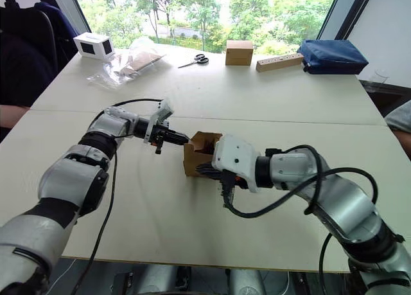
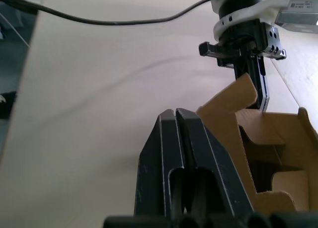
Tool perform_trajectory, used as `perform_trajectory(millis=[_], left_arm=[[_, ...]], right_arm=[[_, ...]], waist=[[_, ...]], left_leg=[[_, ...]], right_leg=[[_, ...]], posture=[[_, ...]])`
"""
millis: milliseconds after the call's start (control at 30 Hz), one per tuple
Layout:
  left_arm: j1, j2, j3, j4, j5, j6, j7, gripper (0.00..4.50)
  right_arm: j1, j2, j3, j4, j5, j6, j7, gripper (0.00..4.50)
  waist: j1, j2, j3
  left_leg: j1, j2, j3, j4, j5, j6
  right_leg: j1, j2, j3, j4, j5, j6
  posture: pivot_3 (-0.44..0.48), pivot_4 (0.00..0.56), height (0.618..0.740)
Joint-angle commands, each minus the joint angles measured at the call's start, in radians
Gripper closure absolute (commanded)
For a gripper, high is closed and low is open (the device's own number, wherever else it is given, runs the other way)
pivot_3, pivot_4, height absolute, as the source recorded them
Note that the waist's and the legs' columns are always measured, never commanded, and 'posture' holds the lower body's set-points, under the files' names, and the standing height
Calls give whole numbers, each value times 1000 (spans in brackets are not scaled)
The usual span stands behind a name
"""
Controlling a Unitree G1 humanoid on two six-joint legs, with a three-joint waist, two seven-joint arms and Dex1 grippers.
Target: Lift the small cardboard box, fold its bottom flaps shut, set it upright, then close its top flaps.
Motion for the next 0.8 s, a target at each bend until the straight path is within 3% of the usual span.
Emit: perform_trajectory(millis=[33,267,800], left_arm=[[-33,-9,43,2,8,-13,25,4437],[-23,-42,53,-1,34,-21,-15,4437],[-2,-58,77,-12,49,-30,-45,4437]], right_arm=[[-35,12,28,35,-67,-47,-10,4500],[-54,2,84,140,-184,-140,27,4500],[-45,95,117,253,-259,-183,60,4500]], waist=[[0,0,0],[1,0,0],[-1,0,0]], left_leg=[[0,0,0,0,0,0],[0,0,1,0,0,0],[0,0,1,0,0,0]], right_leg=[[0,0,0,0,0,0],[0,0,0,0,0,0],[0,0,0,0,0,0]], posture=[[0,150,740],[0,150,740],[0,150,740]])
